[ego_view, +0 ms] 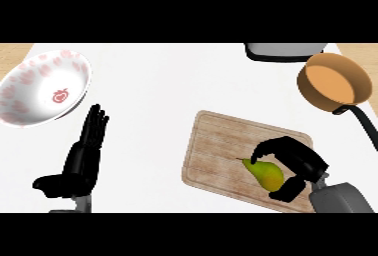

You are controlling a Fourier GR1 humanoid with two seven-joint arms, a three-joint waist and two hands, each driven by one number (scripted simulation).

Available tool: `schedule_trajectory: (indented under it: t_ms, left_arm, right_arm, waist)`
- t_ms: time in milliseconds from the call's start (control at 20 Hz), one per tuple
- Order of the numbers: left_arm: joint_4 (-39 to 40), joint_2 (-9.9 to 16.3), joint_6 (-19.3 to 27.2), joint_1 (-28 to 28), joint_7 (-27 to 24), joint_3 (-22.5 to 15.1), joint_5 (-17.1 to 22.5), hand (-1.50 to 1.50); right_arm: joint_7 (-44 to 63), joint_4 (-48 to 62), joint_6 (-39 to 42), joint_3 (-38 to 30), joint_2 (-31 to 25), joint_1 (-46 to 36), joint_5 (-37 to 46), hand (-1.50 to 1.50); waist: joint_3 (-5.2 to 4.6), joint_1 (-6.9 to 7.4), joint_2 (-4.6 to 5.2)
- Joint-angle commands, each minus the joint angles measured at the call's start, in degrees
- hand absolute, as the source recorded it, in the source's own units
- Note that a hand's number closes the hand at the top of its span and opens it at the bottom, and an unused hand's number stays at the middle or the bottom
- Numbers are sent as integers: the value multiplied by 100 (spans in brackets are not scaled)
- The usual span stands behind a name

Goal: Pick the pear from the cutting board and place it in the pot

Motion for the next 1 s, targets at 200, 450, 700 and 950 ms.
schedule_trajectory:
  t_ms: [200,450,700,950]
  left_arm:
    - [-85,-233,11,-21,84,-55,-210,0]
    - [-124,-78,-145,-115,230,61,-66,0]
    - [-74,-143,-151,-340,212,-80,-169,0]
    - [152,-112,-173,-461,230,32,-146,0]
  right_arm:
    - [-406,-147,-523,-90,301,249,360,150]
    - [1940,907,-340,-723,903,-1561,758,150]
    - [4241,1573,-861,-1017,1462,-2765,1623,150]
    - [4809,2548,-1793,-1197,1563,-4057,2238,150]
  waist:
    - [11,-14,2]
    - [2,224,50]
    - [-7,480,111]
    - [9,340,109]
